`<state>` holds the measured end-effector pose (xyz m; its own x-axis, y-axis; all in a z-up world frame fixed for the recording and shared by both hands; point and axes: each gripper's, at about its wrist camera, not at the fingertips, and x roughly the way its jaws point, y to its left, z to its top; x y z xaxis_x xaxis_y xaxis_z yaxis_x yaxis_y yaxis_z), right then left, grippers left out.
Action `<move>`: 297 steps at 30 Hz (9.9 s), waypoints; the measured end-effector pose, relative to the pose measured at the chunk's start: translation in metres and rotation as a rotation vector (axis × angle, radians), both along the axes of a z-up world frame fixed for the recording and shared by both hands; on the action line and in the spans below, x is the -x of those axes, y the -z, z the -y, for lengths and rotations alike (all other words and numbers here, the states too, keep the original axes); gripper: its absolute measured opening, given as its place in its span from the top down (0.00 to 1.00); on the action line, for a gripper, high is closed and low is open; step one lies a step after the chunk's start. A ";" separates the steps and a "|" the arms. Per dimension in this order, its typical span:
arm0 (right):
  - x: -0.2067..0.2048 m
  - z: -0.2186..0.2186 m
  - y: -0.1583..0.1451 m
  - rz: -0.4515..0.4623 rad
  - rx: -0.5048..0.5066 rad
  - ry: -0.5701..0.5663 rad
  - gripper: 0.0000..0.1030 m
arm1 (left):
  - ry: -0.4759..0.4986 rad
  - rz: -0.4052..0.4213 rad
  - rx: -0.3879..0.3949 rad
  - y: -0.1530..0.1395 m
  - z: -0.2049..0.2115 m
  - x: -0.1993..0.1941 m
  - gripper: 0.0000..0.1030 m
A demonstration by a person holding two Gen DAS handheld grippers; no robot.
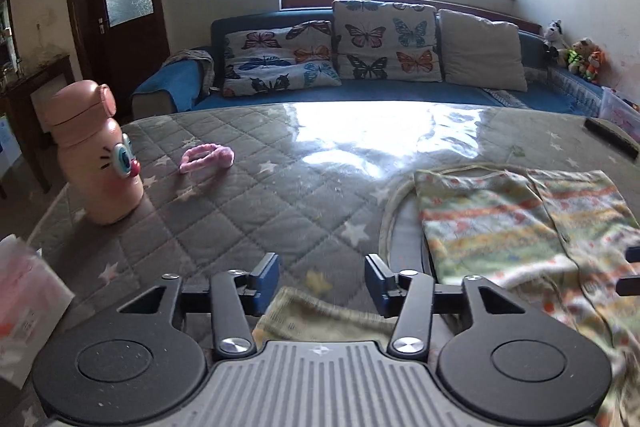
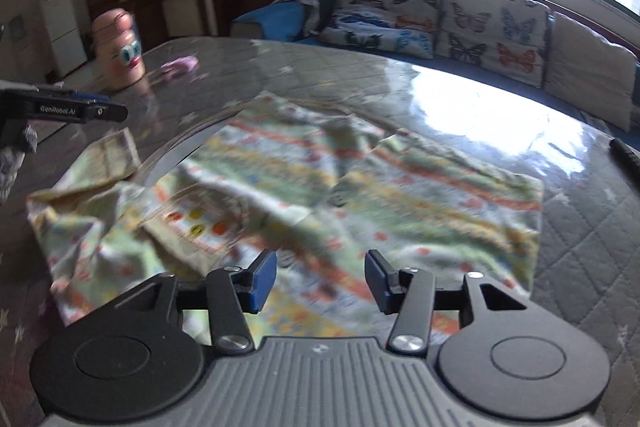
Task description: Fold clothes
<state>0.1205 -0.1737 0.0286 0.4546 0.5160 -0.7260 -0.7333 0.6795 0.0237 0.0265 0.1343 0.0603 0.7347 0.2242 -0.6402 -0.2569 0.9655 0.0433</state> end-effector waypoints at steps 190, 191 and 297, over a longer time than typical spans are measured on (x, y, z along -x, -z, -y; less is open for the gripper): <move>0.070 -0.020 -0.098 0.225 -0.200 0.071 0.94 | 0.110 0.107 -0.084 0.019 0.113 0.083 0.14; 0.071 -0.026 -0.094 0.216 -0.194 0.058 0.94 | 0.102 0.104 -0.082 0.020 0.110 0.084 0.14; 0.053 0.036 0.005 0.100 -0.037 0.082 0.64 | -0.070 -0.013 -0.062 0.041 0.074 0.055 0.13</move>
<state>0.0676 -0.2094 0.0235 0.5653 0.4997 -0.6563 -0.6753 0.7373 -0.0203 -0.0289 0.0606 0.0196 0.7078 0.3140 -0.6328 -0.3226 0.9406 0.1059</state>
